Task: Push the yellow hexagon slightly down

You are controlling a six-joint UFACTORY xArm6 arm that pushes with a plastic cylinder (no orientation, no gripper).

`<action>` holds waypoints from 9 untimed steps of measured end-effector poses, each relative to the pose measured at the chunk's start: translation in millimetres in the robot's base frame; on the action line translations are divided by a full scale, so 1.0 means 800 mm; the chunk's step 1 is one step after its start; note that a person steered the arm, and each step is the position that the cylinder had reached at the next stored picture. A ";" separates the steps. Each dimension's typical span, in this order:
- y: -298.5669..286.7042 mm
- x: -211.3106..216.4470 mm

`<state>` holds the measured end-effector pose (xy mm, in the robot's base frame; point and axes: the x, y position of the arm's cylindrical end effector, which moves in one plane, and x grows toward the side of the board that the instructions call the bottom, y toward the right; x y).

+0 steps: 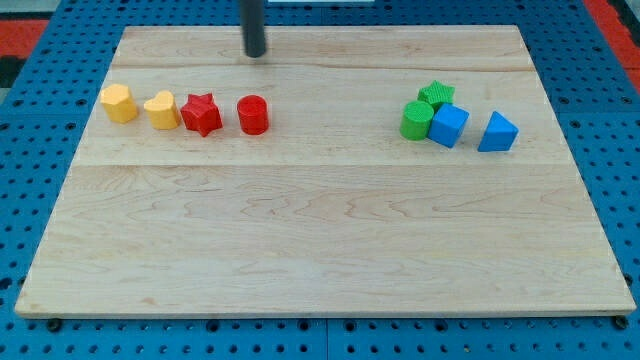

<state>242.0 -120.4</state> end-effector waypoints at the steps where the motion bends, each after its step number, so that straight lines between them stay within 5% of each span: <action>1: -0.023 0.002; 4: -0.154 0.017; 9: -0.189 0.088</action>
<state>312.4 -271.8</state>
